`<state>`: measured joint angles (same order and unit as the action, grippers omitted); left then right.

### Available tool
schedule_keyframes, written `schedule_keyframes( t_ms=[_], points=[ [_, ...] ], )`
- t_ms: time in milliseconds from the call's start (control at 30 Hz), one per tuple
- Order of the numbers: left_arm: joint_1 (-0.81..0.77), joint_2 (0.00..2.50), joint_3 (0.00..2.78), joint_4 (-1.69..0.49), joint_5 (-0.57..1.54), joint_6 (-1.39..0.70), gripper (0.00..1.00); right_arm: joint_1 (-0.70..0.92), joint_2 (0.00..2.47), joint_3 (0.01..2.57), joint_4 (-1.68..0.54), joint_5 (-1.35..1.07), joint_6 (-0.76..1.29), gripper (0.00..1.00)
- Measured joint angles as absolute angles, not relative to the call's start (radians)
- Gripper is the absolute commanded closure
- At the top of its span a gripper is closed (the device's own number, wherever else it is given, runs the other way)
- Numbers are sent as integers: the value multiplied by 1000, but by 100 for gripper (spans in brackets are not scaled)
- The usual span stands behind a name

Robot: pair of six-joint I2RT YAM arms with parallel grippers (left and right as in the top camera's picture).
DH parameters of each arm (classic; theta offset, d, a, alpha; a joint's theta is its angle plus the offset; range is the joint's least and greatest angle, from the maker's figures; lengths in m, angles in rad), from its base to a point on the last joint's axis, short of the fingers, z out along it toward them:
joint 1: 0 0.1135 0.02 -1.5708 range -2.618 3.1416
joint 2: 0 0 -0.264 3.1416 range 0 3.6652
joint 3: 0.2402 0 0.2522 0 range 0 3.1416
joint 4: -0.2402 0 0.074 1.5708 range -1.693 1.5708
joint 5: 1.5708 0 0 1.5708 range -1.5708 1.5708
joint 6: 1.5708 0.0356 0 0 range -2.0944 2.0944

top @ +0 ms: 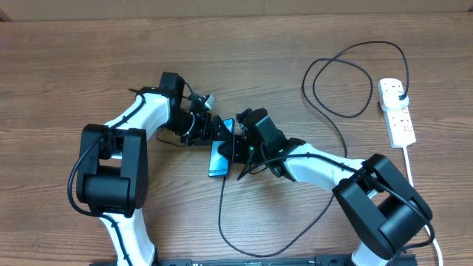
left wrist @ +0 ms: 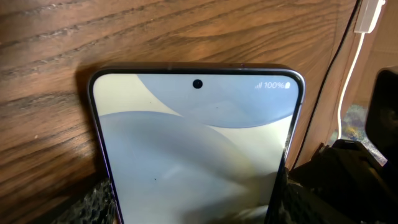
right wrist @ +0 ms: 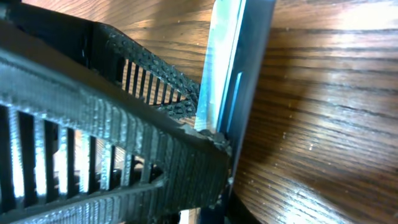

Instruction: Plug charger to phone and switch on socket

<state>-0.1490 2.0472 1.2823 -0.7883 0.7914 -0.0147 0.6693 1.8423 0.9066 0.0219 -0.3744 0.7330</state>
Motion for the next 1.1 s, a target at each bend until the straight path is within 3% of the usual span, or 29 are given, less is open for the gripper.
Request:
schedule_keyframes(
  t_ms=[200,300,400,633,1100],
  points=[
    [-149,2048,1282,-788,793,-14,32,669,1842,907,14,-375,733,82],
    [-149,2048,1282,-788,793,-14,30,669,1842,907,14,-375,733,89],
    [-149,2048,1282,-789,794,-15,24,669,1842,907,12,-374,738,96],
    [-148,2048,1282,-790,807,-4,0,669,1842,907,15,-379,762,96],
    [-123,2048,1285,-777,830,-4,0,660,1844,907,21,-429,804,96]
  ],
)
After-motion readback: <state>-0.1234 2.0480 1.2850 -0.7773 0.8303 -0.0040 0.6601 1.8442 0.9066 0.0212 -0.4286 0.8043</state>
